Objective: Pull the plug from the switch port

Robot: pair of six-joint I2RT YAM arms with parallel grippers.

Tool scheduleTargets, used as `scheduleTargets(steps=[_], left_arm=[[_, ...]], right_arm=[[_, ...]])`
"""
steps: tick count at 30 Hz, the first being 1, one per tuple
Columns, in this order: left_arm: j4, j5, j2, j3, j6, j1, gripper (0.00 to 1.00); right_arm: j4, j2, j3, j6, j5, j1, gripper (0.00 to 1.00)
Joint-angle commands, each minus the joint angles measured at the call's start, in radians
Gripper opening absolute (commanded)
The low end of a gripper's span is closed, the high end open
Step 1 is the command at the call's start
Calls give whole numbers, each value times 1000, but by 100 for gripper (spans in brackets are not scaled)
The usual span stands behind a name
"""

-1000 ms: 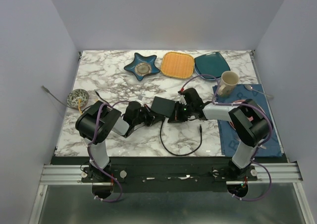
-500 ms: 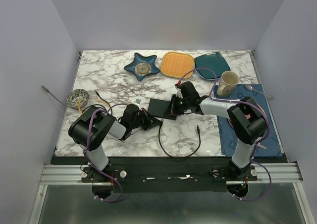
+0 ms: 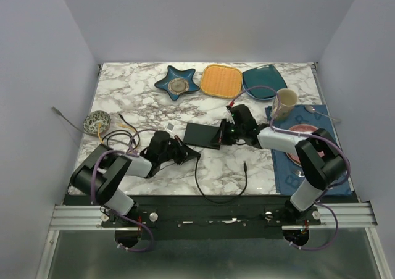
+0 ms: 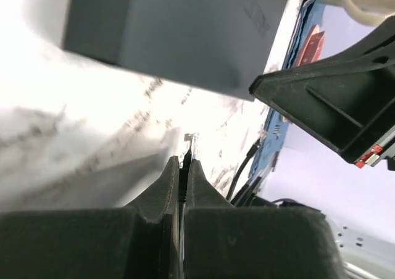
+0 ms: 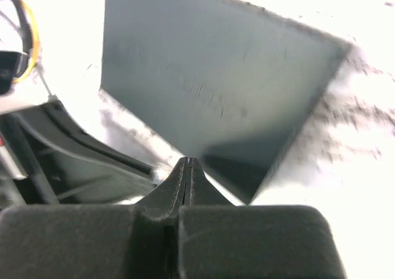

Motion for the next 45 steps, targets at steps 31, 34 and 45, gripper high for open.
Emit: scheduleTargets(steps=[31, 34, 45], left_arm=[[-1297, -400, -214, 891, 433, 834, 0], [-1247, -362, -203, 874, 420, 851, 54], [-1270, -354, -316, 932, 489, 708, 99]], right_arm=[[-36, -656, -245, -99, 51, -1, 4], [-38, -676, -266, -116, 64, -1, 4], [-82, -648, -188, -157, 92, -1, 13]])
